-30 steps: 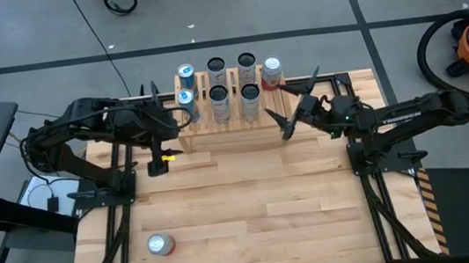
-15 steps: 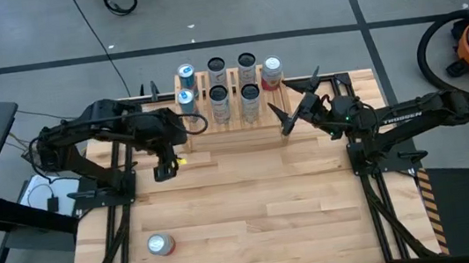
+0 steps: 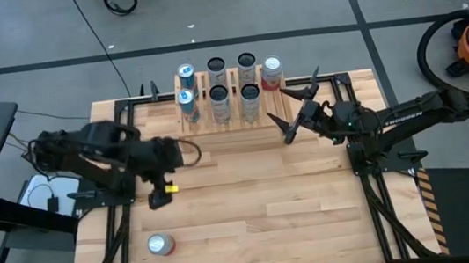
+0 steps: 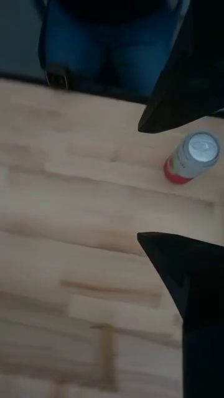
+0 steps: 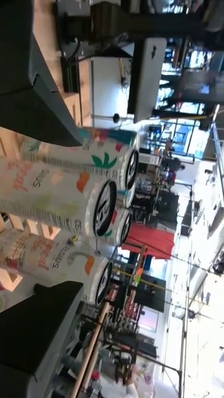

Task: Place canned beverage on shelf
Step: Put the pink white soda can on the shelf aligned with the other pink white soda can

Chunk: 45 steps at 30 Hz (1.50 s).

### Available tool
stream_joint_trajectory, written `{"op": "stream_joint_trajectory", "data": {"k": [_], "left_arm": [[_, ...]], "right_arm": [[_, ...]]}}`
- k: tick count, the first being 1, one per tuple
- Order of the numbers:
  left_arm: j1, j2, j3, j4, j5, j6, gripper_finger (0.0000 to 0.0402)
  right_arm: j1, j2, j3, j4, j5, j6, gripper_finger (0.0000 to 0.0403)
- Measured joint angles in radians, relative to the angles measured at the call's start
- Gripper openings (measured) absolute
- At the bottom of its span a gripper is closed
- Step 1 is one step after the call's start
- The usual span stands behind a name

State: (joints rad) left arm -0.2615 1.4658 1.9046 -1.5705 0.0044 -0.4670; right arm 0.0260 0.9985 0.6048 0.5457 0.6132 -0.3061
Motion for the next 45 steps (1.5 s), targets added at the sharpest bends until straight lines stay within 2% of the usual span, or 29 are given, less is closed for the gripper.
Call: {"op": "stream_joint_trajectory", "data": {"k": [3, 13, 19, 25, 29, 33, 40, 45], "left_arm": [[-0.076, -0.002, -0.077, 0.000, -0.031, -0.136, 0.0275], [-0.323, -0.007, -0.324, 0.017, -0.006, -0.518, 0.0275], [-0.458, -0.007, -0.427, 0.149, -0.009, -0.747, 0.0275], [-0.558, -0.007, -0.525, 0.226, -0.027, -1.080, 0.0275], [-0.589, -0.006, -0.550, 0.301, -0.024, -1.145, 0.0275], [-0.608, -0.006, -0.551, 0.305, -0.039, -1.242, 0.0275], [-0.596, -0.006, -0.551, 0.311, -0.042, -1.497, 0.0275], [-0.583, 0.005, -0.551, 0.311, -0.041, -1.603, 0.0275]], "right_arm": [[0.020, 0.000, 0.000, 0.000, 0.000, 0.000, 0.0383], [0.079, -0.019, 0.000, 0.004, -0.001, 0.010, 0.0383], [0.113, -0.025, 0.000, 0.008, -0.001, 0.019, 0.0383], [0.142, -0.024, 0.000, 0.007, -0.001, 0.019, 0.0383], [0.159, -0.024, 0.000, 0.007, -0.001, 0.019, 0.0383], [0.173, -0.024, 0.000, 0.007, -0.001, 0.019, 0.0383], [0.177, -0.024, 0.000, -0.016, -0.001, 0.007, 0.0383], [0.177, -0.024, 0.000, -0.034, -0.001, 0.004, 0.0383]]}}
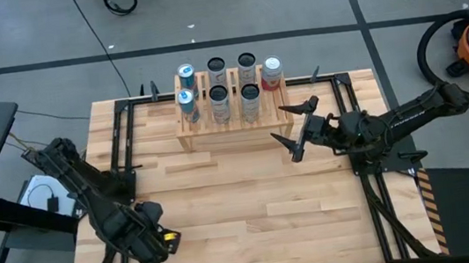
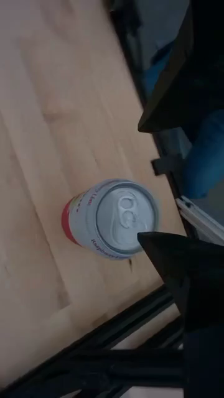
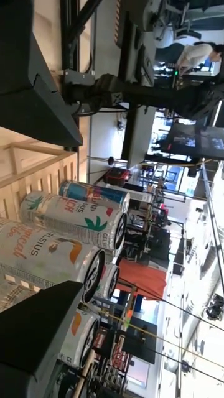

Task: Place canned beverage on shelf
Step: Put the pink white soda can on the shelf aligned with the other pink white soda can

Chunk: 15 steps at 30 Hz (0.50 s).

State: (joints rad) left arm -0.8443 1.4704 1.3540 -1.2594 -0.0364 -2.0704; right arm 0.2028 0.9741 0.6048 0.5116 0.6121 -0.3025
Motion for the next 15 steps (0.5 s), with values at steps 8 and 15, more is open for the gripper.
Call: {"op": "stream_joint_trajectory", "data": {"k": [8, 15], "left_arm": [[0.011, 0.091, 0.000, 0.015, 0.062, -0.050, 0.0275], [0.009, 0.100, 0.000, -0.043, 0.097, -0.092, 0.0275]], "right_arm": [[0.000, 0.000, 0.000, -0.026, -0.003, -0.001, 0.0383], [0.000, 0.000, 0.000, -0.055, -0.014, -0.001, 0.0383]]}}
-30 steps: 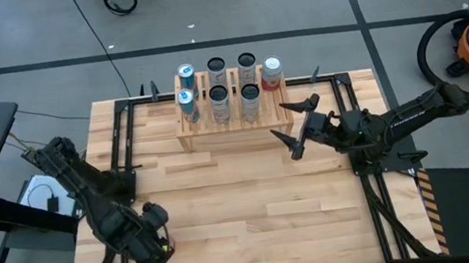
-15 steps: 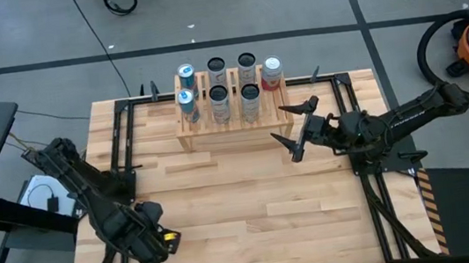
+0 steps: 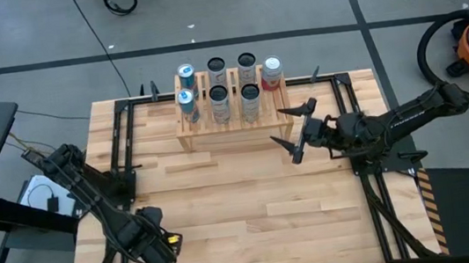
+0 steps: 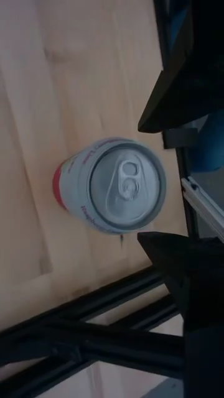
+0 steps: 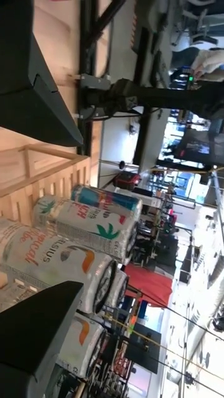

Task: Place canned beverage on shelf
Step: Put the pink white soda can on the shelf aligned with the other pink white soda can

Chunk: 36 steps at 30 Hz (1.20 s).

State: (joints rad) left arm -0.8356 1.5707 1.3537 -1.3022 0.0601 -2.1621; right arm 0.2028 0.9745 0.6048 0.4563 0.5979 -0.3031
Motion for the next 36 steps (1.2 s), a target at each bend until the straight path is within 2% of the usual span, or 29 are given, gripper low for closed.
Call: {"op": "stream_joint_trajectory", "data": {"k": [15, 20, 32, 36], "left_arm": [[0.059, 0.000, 0.000, -0.002, 0.000, -0.041, 0.0274], [0.046, 0.000, 0.000, -0.005, 0.034, -0.061, 0.0274], [0.015, 0.000, -0.001, -0.002, 0.014, -0.109, 0.0274], [0.016, 0.000, -0.039, 0.013, 0.014, -0.113, 0.0274]], "right_arm": [[0.000, 0.000, 0.000, -0.041, -0.014, -0.008, 0.0383], [0.000, 0.000, 0.000, -0.041, -0.024, -0.008, 0.0383], [0.000, 0.000, 0.000, -0.049, -0.025, -0.014, 0.0383], [0.000, 0.000, 0.000, -0.055, -0.025, -0.014, 0.0383]]}}
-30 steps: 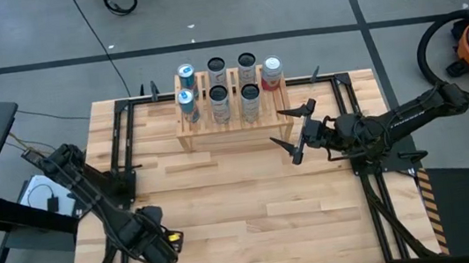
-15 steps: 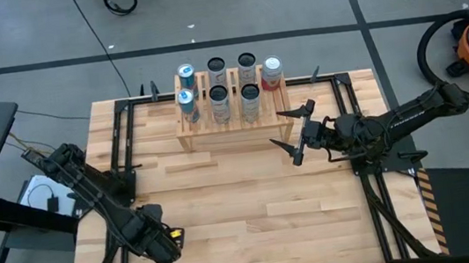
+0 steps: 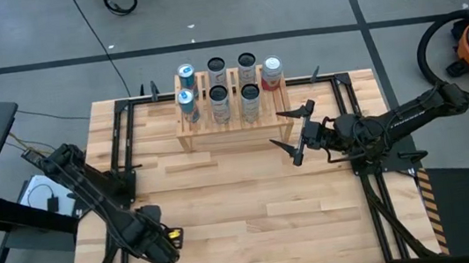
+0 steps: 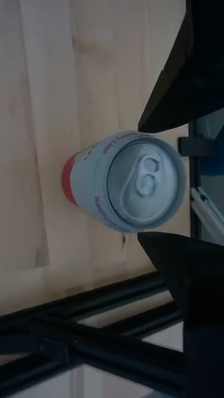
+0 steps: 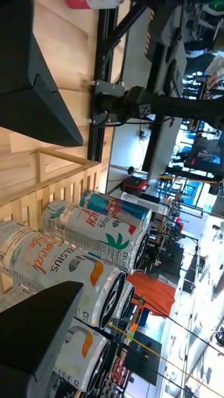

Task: Place canned beverage on shelf
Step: Put the pink white soda can on the shelf aligned with the other pink white soda can

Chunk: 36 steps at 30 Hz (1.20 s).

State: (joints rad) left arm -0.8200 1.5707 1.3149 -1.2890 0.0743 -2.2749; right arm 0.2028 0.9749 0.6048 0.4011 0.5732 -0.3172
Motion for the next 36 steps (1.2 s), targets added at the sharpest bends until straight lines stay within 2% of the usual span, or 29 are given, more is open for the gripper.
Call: {"op": "stream_joint_trajectory", "data": {"k": [6, 14, 24, 28, 36], "left_arm": [[0.001, -0.006, -0.052, 0.061, 0.016, 0.001, 0.0274], [0.016, -0.003, -0.056, 0.084, 0.063, 0.001, 0.0274], [0.023, -0.002, -0.057, 0.095, 0.069, 0.009, 0.0270], [0.023, 0.002, -0.057, 0.097, 0.056, 0.032, 0.0238], [0.023, -0.001, -0.057, 0.083, 0.057, 0.069, 0.0141]], "right_arm": [[0.000, 0.000, 0.000, 0.000, 0.000, 0.000, 0.0383], [0.000, 0.000, 0.000, 0.002, -0.044, 0.000, 0.0383], [0.000, 0.000, 0.000, 0.001, -0.044, 0.000, 0.0383], [0.000, 0.000, 0.000, 0.001, -0.044, 0.000, 0.0383], [0.000, 0.000, 0.000, -0.001, -0.044, 0.000, 0.0383]]}}
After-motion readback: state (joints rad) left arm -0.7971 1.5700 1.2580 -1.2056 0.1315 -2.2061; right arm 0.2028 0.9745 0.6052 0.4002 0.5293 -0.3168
